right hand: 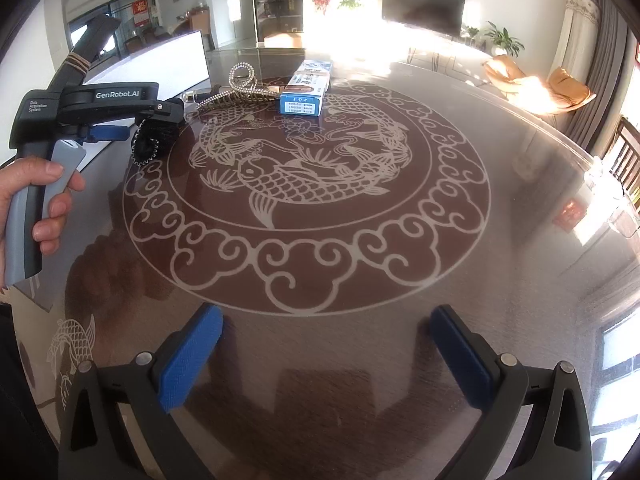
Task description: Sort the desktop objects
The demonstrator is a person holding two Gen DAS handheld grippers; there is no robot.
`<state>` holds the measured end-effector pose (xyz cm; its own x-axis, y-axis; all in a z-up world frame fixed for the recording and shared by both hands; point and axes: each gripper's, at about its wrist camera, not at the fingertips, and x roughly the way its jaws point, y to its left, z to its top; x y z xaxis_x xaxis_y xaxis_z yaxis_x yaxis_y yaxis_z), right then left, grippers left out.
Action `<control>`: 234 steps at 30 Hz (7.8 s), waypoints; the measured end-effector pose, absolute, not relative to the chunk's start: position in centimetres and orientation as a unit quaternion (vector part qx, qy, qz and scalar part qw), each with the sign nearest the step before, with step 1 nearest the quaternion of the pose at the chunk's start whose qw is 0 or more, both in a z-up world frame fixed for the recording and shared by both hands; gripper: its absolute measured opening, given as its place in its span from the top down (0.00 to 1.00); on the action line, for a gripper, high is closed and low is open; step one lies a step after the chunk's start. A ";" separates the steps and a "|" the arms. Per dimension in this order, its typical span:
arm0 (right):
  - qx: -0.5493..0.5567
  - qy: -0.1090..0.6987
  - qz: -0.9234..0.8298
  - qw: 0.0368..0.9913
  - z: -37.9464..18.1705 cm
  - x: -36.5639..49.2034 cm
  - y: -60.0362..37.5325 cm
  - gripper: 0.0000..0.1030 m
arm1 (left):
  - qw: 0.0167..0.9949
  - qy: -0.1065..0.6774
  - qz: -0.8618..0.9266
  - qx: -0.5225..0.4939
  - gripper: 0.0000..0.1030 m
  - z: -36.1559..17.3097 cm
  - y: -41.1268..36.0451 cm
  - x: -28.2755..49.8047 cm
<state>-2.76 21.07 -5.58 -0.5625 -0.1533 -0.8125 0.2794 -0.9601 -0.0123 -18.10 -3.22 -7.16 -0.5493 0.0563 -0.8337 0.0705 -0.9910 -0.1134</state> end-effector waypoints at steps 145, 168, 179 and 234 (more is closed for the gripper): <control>0.435 0.051 -0.772 0.460 8.0 -9.8 -22.4 0.57 | 0.188 0.046 -0.860 0.473 0.60 2.2 -34.9 -3.6; 0.386 0.055 -0.877 0.281 1.8 -7.3 10.3 0.00 | 0.099 -0.016 -0.928 0.359 0.15 9.1 -15.2 -0.2; 0.433 0.027 -0.890 0.137 -3.5 -6.7 24.9 0.00 | 0.027 -0.041 -0.919 0.391 0.13 6.8 -5.3 -3.8; 0.426 0.226 -0.786 0.388 -2.3 -25.4 3.9 0.04 | -0.030 0.022 -0.903 0.428 0.69 -5.6 -5.5 -7.1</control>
